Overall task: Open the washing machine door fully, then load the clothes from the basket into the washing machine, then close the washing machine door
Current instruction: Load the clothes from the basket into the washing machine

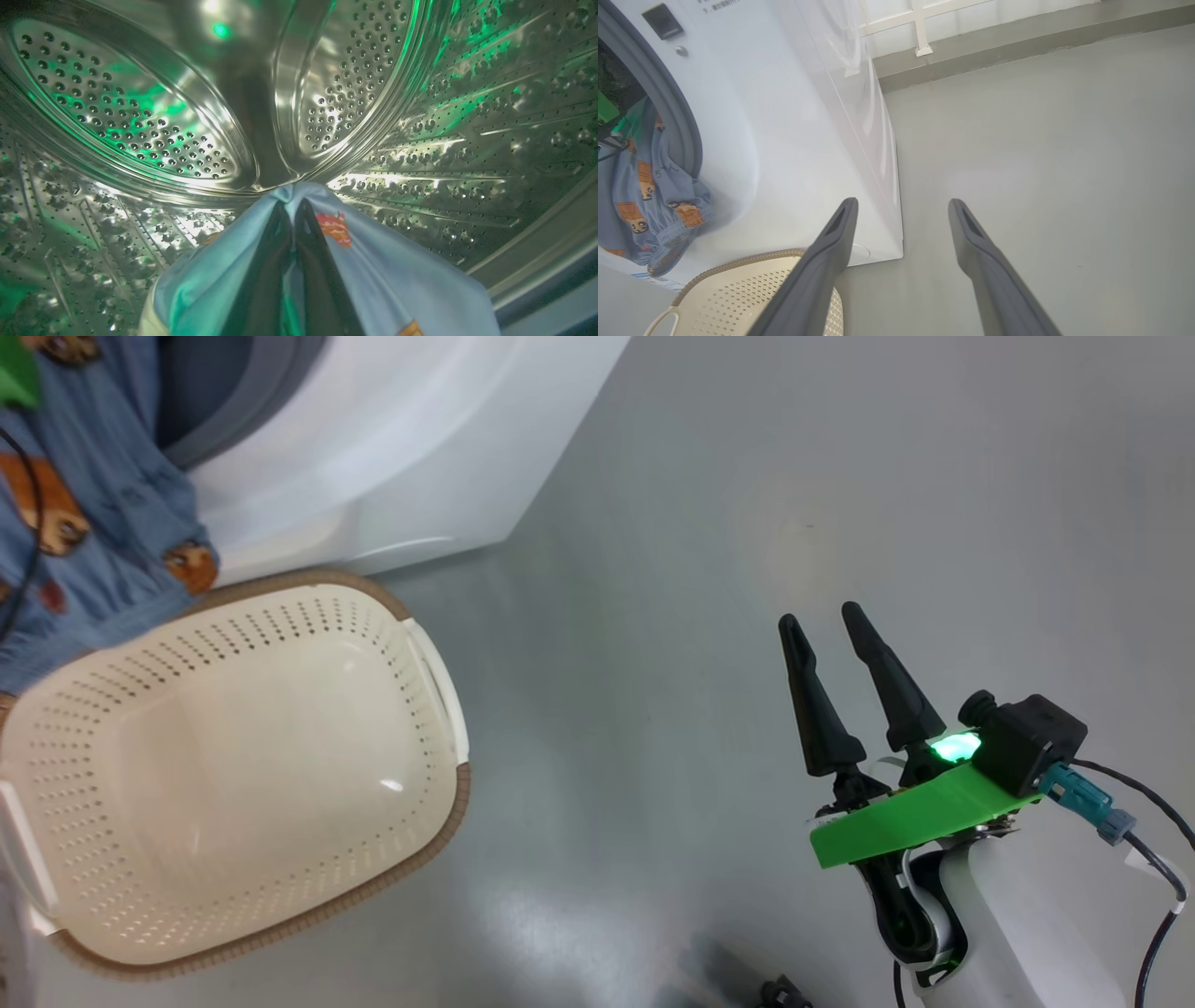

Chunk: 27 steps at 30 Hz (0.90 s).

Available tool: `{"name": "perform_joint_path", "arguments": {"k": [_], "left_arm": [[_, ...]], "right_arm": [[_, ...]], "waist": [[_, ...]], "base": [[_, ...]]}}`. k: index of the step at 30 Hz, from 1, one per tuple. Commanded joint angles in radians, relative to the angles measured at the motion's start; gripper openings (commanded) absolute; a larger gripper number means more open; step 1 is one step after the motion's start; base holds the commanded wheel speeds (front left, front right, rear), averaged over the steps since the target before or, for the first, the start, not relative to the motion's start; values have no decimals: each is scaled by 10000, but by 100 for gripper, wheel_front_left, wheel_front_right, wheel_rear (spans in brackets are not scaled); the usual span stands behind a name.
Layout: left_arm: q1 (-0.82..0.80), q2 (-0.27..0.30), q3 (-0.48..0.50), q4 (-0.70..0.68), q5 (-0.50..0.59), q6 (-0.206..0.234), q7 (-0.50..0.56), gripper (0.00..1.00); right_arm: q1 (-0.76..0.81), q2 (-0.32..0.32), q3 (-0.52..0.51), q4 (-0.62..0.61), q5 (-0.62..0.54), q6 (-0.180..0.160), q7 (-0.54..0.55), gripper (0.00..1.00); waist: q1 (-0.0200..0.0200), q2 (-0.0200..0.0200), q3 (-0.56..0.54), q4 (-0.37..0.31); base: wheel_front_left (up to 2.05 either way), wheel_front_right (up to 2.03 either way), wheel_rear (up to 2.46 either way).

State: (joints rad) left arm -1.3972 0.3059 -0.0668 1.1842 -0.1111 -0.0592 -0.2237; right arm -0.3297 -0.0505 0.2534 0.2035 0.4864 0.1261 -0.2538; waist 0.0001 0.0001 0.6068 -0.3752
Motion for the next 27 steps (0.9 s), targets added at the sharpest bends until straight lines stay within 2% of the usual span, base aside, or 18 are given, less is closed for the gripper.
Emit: {"name": "perform_joint_path", "arguments": {"k": [1, 5, 10, 14, 17, 21, 23, 25, 26, 27], "left_arm": [[-368, 458, -15, -331, 142, 93, -207, 0], [-712, 569, -81, -1041, 222, 218, -366, 0], [-474, 712, 7, -3094, 313, 415, -377, 0], [-24, 750, 121, -4118, 336, 471, -378, 0], [342, 717, 158, -3817, 292, 416, -379, 0], [451, 646, 101, -2415, 220, 302, -379, 0], [254, 607, -69, -1387, 281, 230, -242, 18], [61, 616, -187, -837, 348, 230, -109, 57], [-22, 608, -226, -574, 357, 225, 2, 97], [-88, 587, -265, -313, 362, 214, 153, 100]], "right_arm": [[3, -14, 191, -239, 119, 46, -80, 100], [-52, -3, 185, -274, 176, 46, -80, 100], [-171, 0, 211, -324, 326, 46, -80, 100], [-275, 1, 252, -333, 382, 46, -80, 100], [-282, 1, 283, -334, 393, 46, -80, 100], [-240, 2, 342, -300, 405, 46, -80, 100], [-220, 2, 377, -269, 408, 46, -80, 100], [-220, 2, 395, -254, 404, 46, -80, 100], [-217, 2, 399, -246, 399, 46, -80, 100], [-211, 2, 400, -239, 393, 46, -80, 100]], "waist": [[-1, -1, 199, -168], [-1, -1, 355, -181], [-1, -1, 513, -157], [-1, -1, 556, -135], [-1, -1, 516, -103], [-1, -1, 403, -62], [-1, -1, 314, -40], [-1, -1, 266, -32], [-1, -1, 234, -28], [-1, -1, 201, -21]], "base": [[0, 0, 0], [0, 0, 0], [0, 0, 0], [0, 0, 0], [0, 0, 0], [0, 0, 0], [0, 0, 0], [0, 0, 0], [0, 0, 0], [0, 0, 0]]}}
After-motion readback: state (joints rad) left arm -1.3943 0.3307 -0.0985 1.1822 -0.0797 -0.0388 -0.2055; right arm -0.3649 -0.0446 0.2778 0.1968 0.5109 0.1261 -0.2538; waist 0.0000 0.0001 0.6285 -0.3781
